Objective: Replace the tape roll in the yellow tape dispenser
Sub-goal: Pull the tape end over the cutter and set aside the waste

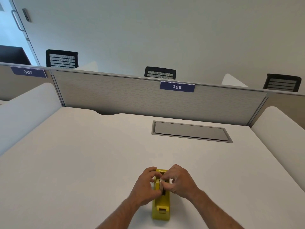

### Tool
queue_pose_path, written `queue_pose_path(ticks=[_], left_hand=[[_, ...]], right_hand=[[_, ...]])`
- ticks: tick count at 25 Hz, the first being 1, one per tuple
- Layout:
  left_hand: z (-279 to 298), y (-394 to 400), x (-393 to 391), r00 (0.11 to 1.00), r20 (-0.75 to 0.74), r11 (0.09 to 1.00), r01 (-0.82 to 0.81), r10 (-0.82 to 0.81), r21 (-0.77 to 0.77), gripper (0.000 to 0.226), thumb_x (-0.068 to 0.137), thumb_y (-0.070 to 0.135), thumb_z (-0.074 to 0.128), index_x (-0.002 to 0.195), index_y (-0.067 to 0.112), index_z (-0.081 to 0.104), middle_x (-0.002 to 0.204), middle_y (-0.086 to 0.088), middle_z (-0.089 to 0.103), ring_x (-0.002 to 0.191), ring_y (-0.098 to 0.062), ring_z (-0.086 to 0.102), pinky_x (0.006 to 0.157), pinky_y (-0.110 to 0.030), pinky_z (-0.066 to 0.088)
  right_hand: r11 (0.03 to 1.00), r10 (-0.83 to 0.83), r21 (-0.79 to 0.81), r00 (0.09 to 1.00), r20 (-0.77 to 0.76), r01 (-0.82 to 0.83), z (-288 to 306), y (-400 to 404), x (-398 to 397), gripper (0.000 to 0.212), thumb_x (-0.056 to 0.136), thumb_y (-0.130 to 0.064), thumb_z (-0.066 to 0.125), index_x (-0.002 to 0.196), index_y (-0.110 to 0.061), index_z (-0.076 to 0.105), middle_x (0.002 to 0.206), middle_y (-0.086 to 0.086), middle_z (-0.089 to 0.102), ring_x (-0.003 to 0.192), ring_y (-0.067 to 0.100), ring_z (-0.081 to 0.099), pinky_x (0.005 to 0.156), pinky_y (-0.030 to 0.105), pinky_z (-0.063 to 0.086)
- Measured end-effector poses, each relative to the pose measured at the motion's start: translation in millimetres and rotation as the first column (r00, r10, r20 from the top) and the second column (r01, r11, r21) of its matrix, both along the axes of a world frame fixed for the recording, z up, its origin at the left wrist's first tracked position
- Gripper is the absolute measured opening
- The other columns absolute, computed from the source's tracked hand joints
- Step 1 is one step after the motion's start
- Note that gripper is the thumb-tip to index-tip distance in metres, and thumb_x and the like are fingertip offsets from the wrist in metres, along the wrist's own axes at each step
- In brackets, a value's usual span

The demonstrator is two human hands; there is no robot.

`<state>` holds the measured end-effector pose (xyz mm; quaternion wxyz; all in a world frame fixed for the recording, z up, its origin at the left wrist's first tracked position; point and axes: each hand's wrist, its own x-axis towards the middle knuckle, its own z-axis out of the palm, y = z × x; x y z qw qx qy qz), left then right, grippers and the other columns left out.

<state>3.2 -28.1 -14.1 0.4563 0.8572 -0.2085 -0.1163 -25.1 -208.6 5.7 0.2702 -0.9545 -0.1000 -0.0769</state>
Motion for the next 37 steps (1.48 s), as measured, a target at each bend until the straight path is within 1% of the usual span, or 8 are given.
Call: queue_pose_path(ticks=[3,7,12,14,17,23,30,37], left_hand=[[-0.1,0.4,0.6,1.000,-0.002,1.000,-0.008,0.007,-0.009,0.040,0.071,0.040,0.078,0.108,0.037,0.063,0.135,0.019,0.042,0.105,-0.009,0.056,0.079,-0.015,0.052],[-0.7,1.8,2.2,1.000,-0.013,1.000,0.005,-0.005,-0.002,0.046,0.068,0.038,0.081,0.109,0.039,0.062,0.134,0.020,0.041,0.106,-0.009,0.055,0.077,-0.012,0.051],[-0.7,2.0,2.5,1.000,-0.011,1.000,0.013,-0.013,-0.007,0.050,0.063,0.040,0.084,0.106,0.045,0.059,0.137,0.017,0.042,0.104,-0.004,0.055,0.075,-0.012,0.050],[-0.8,1.8,2.4,1.000,-0.012,1.000,0.011,-0.011,0.004,0.051,0.063,0.043,0.084,0.107,0.045,0.060,0.137,0.018,0.042,0.104,-0.006,0.055,0.075,-0.013,0.051],[-0.1,2.2,2.7,1.000,-0.025,1.000,0.010,-0.009,0.011,0.050,0.063,0.044,0.084,0.108,0.042,0.063,0.137,0.019,0.041,0.104,-0.008,0.056,0.076,-0.014,0.051],[1.9,1.8,2.7,0.999,-0.050,1.000,0.005,-0.004,0.012,0.051,0.060,0.039,0.084,0.106,0.040,0.063,0.141,0.015,0.042,0.104,-0.011,0.057,0.079,-0.017,0.052],[-1.9,1.6,4.4,0.998,-0.061,1.000,0.003,-0.003,0.001,0.053,0.055,0.043,0.086,0.104,0.041,0.064,0.139,0.016,0.043,0.102,-0.010,0.058,0.079,-0.019,0.055],[-3.1,1.3,5.2,0.998,-0.056,1.000,-0.001,0.002,0.006,0.052,0.055,0.039,0.086,0.102,0.042,0.063,0.137,0.017,0.043,0.101,-0.010,0.058,0.078,-0.018,0.054]], right_hand=[[1.000,-0.003,0.007,1.000,-0.005,0.003,0.0,0.4,1.7,0.015,0.080,-0.039,0.065,0.082,-0.032,0.077,0.077,-0.019,0.074,0.082,0.006,0.057,0.069,0.029,0.052],[0.999,-0.025,0.043,0.999,-0.026,0.026,2.2,-1.6,4.6,0.019,0.079,-0.043,0.064,0.083,-0.031,0.078,0.079,-0.018,0.074,0.084,0.005,0.058,0.070,0.031,0.053],[0.999,0.010,-0.039,0.998,-0.060,-0.013,5.4,-3.1,0.7,0.043,0.068,-0.052,0.069,0.104,-0.030,0.074,0.096,-0.016,0.071,0.096,0.006,0.053,0.069,0.027,0.056],[0.996,0.028,-0.079,0.999,-0.045,-0.032,4.5,-3.3,-1.8,0.048,0.067,-0.054,0.068,0.108,-0.030,0.072,0.097,-0.016,0.071,0.096,0.006,0.051,0.067,0.025,0.056],[0.991,0.058,-0.118,0.998,-0.012,-0.059,4.6,-2.0,-2.9,0.041,0.070,-0.055,0.065,0.102,-0.031,0.074,0.089,-0.016,0.072,0.090,0.008,0.051,0.064,0.028,0.055],[1.000,0.013,-0.019,1.000,-0.014,-0.013,0.3,-0.4,0.6,0.021,0.079,-0.043,0.064,0.091,-0.032,0.077,0.080,-0.018,0.074,0.085,0.007,0.053,0.066,0.032,0.053],[1.000,0.020,-0.009,0.999,-0.042,-0.021,3.1,-1.6,0.1,0.030,0.069,-0.045,0.071,0.093,-0.029,0.077,0.083,-0.016,0.073,0.090,0.008,0.055,0.064,0.029,0.055],[0.999,-0.015,0.046,0.999,-0.048,0.018,3.0,0.2,5.3,0.024,0.080,-0.045,0.062,0.088,-0.030,0.079,0.078,-0.015,0.075,0.084,0.006,0.056,0.069,0.030,0.053]])
